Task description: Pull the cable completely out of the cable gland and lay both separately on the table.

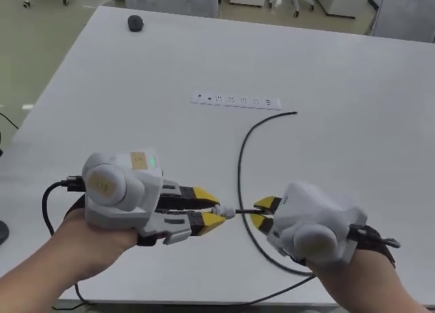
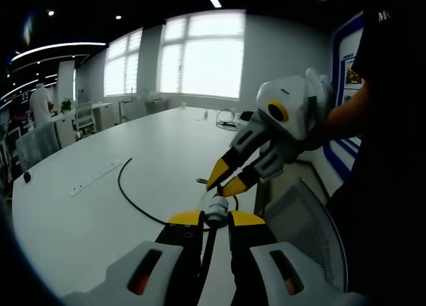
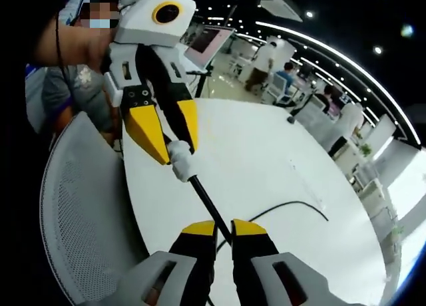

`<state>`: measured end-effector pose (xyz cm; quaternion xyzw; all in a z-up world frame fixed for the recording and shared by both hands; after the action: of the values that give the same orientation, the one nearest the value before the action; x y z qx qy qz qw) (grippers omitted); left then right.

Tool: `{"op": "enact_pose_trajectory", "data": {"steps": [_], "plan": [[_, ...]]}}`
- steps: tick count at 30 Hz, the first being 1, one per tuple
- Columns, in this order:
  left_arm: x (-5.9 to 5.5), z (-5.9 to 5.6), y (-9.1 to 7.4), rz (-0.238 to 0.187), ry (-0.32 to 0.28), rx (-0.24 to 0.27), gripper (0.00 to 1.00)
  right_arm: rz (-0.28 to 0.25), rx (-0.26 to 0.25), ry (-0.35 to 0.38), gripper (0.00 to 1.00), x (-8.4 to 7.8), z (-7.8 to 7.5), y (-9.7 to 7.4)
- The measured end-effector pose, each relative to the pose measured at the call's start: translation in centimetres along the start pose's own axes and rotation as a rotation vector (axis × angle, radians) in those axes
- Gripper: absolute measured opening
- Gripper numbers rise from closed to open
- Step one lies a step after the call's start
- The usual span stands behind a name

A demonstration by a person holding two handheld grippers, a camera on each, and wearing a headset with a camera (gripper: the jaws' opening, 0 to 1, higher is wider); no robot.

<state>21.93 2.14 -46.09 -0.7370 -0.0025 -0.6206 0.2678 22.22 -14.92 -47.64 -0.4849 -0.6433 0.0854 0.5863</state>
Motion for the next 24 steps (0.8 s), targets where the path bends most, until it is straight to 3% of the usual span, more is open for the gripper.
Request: {"op": "enact_pose_trajectory", "data": {"steps": [10, 24], "plan": [[-0.2, -0.2, 0.0, 0.003, 0.001, 0.003, 0.15, 0.023, -0.003, 0.172, 0.03, -2.1, -0.4, 0.4], [-0.5, -0.7, -0.2, 0.011, 0.004, 0.008, 0.15, 0.077, -0.021, 0.299, 0.03, -5.3, -0.8, 1.0]]}}
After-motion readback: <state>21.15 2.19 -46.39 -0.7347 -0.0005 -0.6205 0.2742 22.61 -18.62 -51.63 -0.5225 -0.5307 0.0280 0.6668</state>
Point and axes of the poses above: the centre of the closed fingertips' face, and the gripper's own axes: y roughly forward along the fingers, z roughly to its left, x roughly out of its top, the point moved 9 cm from there along -y, roughly backward along the fingers, and after that the axes turned 2 degrees about x, right-handed, at the moved point
